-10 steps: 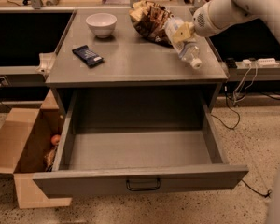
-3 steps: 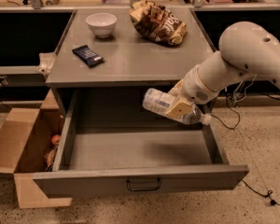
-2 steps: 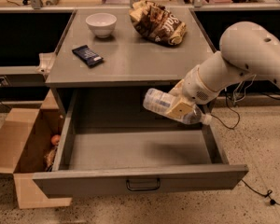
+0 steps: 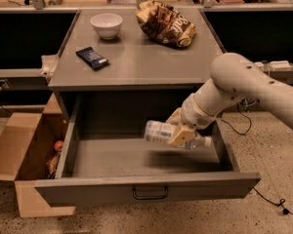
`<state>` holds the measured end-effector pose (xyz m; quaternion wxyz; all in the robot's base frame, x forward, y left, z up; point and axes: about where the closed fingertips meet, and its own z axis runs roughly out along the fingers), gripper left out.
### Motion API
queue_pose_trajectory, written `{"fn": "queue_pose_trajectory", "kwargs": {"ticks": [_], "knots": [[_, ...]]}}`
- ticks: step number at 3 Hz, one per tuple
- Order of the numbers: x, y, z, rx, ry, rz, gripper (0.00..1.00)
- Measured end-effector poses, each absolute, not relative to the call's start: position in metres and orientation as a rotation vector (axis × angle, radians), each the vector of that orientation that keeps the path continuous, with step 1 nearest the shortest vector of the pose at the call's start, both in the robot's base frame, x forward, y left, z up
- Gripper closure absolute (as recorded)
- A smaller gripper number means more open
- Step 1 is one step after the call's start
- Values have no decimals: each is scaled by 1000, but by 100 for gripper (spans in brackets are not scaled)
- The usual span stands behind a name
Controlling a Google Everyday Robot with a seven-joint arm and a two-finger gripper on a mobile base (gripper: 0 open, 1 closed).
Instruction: Place blue plastic bottle into top drawer
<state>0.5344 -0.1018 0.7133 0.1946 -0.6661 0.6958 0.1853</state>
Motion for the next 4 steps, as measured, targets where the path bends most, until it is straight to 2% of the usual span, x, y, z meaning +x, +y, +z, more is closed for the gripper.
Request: {"fn": "queue_pose_trajectory", "kwargs": {"ticks": [1,2,3,4], "knots": [[525,-97,677,-1968,1852,574,100],[526,-97,649,-2007,1822,593,86],[533,-97,634,-2001,1823,588,63],[546,-97,627,-1971,1832,571,32]]}}
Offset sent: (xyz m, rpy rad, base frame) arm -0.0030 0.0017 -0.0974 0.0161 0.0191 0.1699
